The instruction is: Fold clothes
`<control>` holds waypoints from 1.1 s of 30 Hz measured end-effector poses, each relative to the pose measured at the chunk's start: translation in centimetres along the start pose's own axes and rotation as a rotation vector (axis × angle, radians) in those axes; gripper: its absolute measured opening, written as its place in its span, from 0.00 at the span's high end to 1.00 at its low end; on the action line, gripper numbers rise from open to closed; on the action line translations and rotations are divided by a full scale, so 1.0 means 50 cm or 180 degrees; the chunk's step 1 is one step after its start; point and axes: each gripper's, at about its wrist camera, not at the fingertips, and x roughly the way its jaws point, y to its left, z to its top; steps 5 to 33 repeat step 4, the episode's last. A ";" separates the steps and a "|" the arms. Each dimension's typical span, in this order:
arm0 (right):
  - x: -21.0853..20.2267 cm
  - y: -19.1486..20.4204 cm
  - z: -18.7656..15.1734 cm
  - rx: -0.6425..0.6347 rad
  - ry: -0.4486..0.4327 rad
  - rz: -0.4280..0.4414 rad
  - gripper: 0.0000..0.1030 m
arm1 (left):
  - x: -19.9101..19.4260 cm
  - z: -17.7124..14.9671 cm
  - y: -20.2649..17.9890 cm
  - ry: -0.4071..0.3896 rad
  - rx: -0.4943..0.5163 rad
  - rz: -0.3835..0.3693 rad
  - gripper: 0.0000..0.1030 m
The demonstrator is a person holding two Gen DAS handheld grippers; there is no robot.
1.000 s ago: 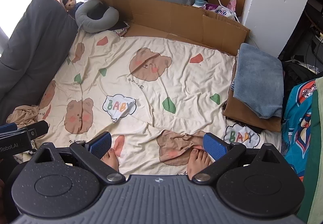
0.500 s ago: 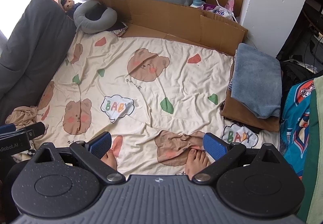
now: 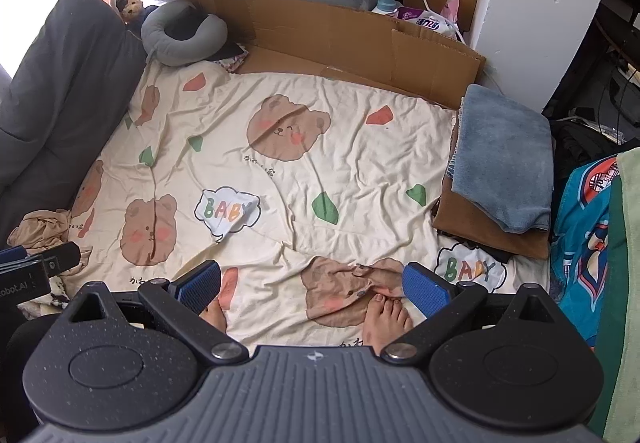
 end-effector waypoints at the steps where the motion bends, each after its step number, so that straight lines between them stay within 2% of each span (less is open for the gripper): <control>1: -0.001 -0.001 0.000 0.0002 -0.0002 0.0002 0.03 | 0.000 0.000 0.001 0.0003 -0.0008 -0.0003 0.11; 33: -0.001 -0.003 0.000 -0.0005 -0.0011 -0.0011 0.03 | 0.001 0.002 0.004 0.0020 -0.0009 -0.0002 0.11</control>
